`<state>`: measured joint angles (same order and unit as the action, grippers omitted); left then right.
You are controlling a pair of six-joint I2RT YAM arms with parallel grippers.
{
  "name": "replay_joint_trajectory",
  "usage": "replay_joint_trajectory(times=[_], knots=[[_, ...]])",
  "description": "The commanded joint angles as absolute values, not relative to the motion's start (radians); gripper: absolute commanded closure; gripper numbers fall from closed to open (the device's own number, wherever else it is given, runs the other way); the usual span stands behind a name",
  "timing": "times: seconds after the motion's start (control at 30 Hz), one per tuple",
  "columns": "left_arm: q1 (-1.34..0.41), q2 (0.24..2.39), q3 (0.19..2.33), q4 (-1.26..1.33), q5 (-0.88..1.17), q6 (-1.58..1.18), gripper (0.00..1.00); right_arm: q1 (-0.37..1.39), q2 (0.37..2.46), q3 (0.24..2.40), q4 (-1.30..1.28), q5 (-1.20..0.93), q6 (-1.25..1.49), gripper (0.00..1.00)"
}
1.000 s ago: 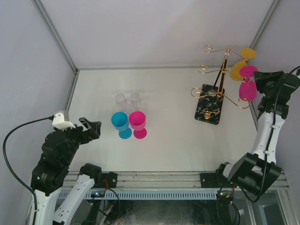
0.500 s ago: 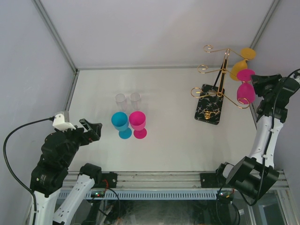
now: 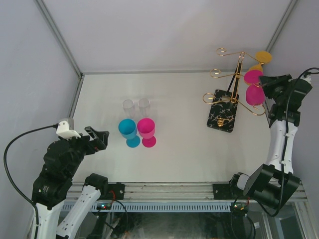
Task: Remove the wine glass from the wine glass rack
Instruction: Pick up the wine glass from the wine rack.
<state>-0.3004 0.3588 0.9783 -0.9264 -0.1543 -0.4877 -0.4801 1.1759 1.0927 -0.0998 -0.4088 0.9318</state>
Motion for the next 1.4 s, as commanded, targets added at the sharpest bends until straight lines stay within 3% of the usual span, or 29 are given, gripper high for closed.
replay_joint_trajectory(times=[0.0,0.7,0.93,1.37], knots=[[-0.294,0.365,1.035,-0.9,-0.145,-0.491,0.0,-0.469,1.204,1.1,0.023,-0.376,0.949,1.0],[-0.294,0.364,1.02,-0.885,-0.143,-0.498,0.0,-0.519,1.232,1.1,0.08,-0.317,1.0,1.0],[-0.294,0.373,1.024,-0.885,-0.131,-0.498,0.0,-0.517,1.199,1.15,0.03,-0.25,0.88,1.0],[-0.294,0.373,1.026,-0.887,-0.122,-0.5,0.0,-0.523,1.218,1.152,0.048,-0.301,0.932,1.0]])
